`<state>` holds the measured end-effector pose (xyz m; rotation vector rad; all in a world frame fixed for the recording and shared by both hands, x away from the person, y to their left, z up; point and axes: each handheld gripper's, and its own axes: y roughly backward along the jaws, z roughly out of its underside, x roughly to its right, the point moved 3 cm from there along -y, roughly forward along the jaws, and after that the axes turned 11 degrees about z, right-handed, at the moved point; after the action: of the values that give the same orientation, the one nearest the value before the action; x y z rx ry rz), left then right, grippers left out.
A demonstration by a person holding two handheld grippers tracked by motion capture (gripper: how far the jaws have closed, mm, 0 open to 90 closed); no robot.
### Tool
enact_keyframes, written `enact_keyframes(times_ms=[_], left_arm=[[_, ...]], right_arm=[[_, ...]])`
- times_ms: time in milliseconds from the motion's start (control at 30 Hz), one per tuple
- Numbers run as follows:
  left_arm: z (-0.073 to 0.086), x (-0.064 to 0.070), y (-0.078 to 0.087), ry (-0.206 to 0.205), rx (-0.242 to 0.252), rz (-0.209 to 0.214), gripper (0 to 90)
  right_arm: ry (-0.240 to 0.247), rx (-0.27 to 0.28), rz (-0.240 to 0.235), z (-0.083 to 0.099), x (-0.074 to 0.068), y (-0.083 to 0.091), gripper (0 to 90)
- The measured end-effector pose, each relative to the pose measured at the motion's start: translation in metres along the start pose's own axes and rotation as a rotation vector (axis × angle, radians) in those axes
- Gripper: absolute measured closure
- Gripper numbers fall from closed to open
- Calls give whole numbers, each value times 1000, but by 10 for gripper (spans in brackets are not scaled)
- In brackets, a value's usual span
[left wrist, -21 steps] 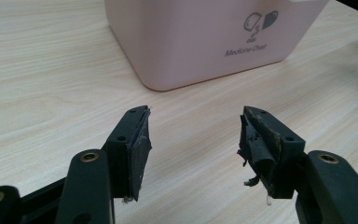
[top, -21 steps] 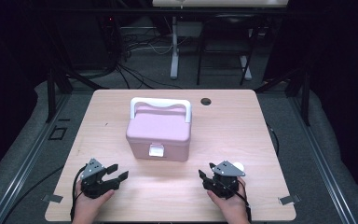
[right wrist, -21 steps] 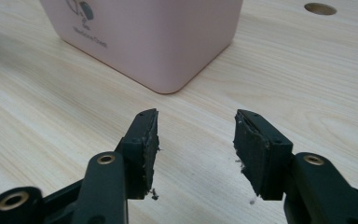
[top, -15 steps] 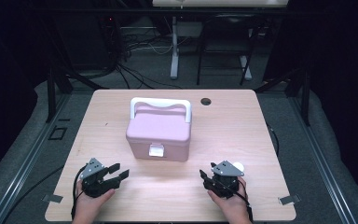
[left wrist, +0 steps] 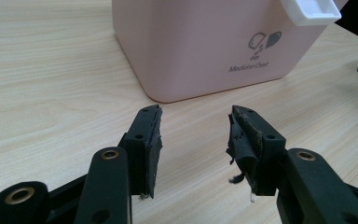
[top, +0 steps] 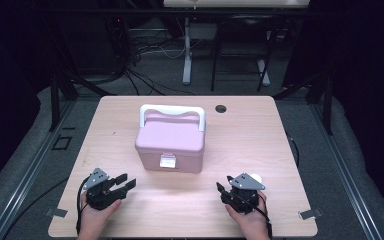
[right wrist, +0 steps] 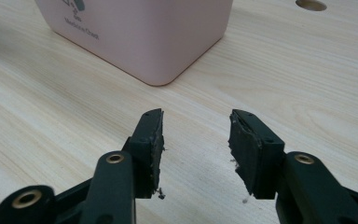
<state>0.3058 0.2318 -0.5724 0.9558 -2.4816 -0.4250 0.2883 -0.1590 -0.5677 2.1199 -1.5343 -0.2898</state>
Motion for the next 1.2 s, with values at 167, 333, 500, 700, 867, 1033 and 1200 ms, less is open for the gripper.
enact_keyframes(times_ms=[167,333,500,700,867,1033,1200], left_arm=[[-2,1,-2,12,-9,24,526],[-7,1,-5,-21,-13,6,533],[-15,0,-5,-22,-32,-7,586],[-28,-5,-9,-18,-23,-20,676],[-38,-14,-13,1,-4,-21,735],[-46,-22,-21,-3,3,-19,787],[-54,-29,-32,1,-6,-28,855]], right_arm=[[-40,-7,-12,-1,3,-3,577],[-40,2,-3,-4,1,-4,595],[-46,-6,0,-9,2,-7,613],[-65,-15,9,-22,4,-11,680],[-51,-7,29,-30,4,-21,717],[-65,-13,26,-35,4,-30,753],[-47,-15,21,-40,-2,-41,808]])
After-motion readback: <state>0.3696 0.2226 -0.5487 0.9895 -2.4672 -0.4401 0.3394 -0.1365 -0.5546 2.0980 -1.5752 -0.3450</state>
